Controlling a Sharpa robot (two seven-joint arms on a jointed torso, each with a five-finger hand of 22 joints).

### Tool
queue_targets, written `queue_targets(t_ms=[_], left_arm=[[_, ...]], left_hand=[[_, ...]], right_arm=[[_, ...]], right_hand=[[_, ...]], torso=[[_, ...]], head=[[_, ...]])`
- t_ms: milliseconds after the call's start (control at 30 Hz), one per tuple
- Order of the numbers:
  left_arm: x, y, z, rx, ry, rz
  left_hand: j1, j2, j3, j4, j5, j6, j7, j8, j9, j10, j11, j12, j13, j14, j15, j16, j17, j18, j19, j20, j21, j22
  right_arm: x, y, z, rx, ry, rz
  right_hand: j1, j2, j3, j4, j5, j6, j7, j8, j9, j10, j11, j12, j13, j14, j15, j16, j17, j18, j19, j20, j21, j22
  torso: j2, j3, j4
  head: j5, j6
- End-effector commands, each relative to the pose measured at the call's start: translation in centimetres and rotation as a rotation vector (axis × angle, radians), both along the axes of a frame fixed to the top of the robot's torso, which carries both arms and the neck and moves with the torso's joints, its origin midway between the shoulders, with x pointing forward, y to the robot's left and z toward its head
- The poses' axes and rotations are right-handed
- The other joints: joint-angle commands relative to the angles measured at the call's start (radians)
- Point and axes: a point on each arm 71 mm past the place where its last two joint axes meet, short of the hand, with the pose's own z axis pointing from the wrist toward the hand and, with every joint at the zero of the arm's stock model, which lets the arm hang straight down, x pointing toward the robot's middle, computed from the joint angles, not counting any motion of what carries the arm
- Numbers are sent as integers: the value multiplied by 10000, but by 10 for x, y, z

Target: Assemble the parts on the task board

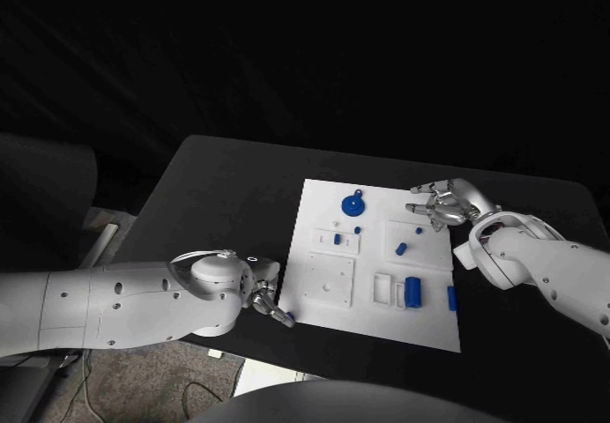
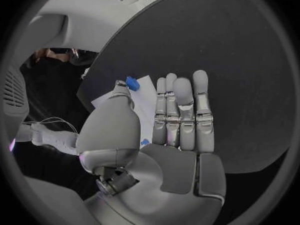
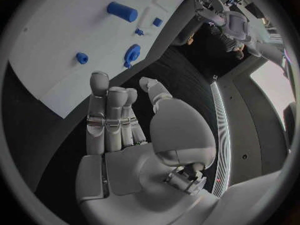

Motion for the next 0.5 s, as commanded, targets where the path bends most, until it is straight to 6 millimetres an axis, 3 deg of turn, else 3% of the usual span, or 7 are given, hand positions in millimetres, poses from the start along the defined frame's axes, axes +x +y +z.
queue_targets(t_ms=[33,400,500], left_arm=[[-3,-2,-6,-81,191,8],[-2,-7,-12,51,389,-89],[-2,-7,-13,74,398,-73]], left_hand=[[-39,78,52,6,-43,-76,5,-72,-216,299,-78,49,15,15,-81,38,15,-48,40,-24,-68,8],[152,361,389,-10,25,-84,4,-70,-129,251,-74,128,71,10,-73,56,20,-33,46,-4,-90,63],[336,614,552,-35,34,-80,-1,-69,-87,236,-77,164,99,10,-73,67,14,-24,51,1,-94,80]], right_arm=[[-1,2,-1,-51,13,216],[-1,1,-1,-57,17,205],[-1,1,-1,-59,17,201]], right_hand=[[-119,20,-5,-76,45,61,29,-3,14,26,-11,27,8,54,-24,58,9,117,354,-27,7,335],[-119,20,-5,-76,45,61,29,-3,14,26,-11,27,8,54,-24,58,9,117,354,-27,7,335],[-119,20,-5,-76,45,61,29,-3,14,26,-11,27,8,54,-24,58,9,117,354,-27,7,335]], torso=[[3,-1,-5],[9,0,-1],[6,2,3]], head=[[-20,0],[-81,-28],[-95,-28]])
